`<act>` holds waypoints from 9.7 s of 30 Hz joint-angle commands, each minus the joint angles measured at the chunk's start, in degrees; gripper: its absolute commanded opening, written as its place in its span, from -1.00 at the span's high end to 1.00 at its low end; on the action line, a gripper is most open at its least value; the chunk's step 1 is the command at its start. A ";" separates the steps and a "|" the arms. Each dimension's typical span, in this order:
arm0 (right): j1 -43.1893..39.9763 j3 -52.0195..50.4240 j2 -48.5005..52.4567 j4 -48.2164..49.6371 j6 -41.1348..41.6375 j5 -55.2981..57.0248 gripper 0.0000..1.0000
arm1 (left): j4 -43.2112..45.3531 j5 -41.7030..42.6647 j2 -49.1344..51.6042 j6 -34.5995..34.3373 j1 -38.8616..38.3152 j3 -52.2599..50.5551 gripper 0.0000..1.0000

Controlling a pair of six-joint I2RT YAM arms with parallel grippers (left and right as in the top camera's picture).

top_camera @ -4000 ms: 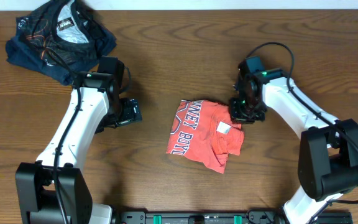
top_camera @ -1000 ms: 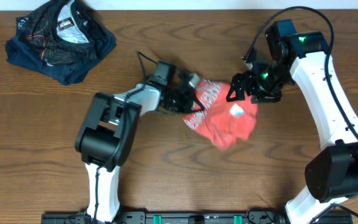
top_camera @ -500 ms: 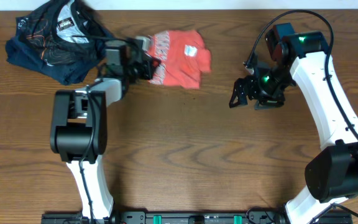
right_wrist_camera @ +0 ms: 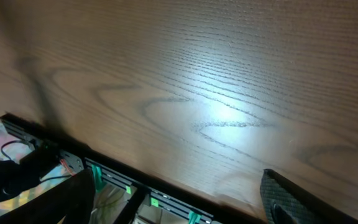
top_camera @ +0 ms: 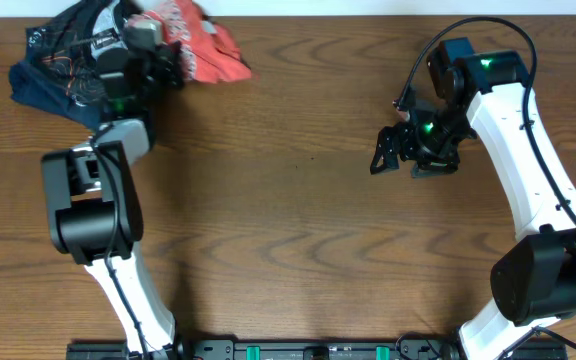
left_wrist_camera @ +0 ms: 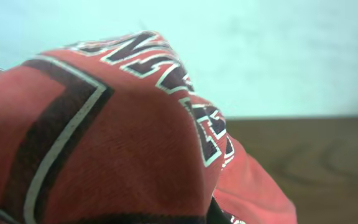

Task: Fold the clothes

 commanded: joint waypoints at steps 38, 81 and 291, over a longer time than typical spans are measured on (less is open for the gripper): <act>0.72 0.66 -1.38 -0.39 3.06 -0.02 -0.65 | -23.08 -8.59 -0.15 -0.61 20.85 15.69 0.08; 2.97 0.66 -1.36 0.33 4.02 1.25 -0.64 | -14.34 -18.27 8.35 0.02 14.56 24.26 0.88; -9.64 -96.28 -104.02 82.09 -7.56 21.81 -0.99 | -100.91 5.60 -109.83 3.28 5.18 -24.96 -0.96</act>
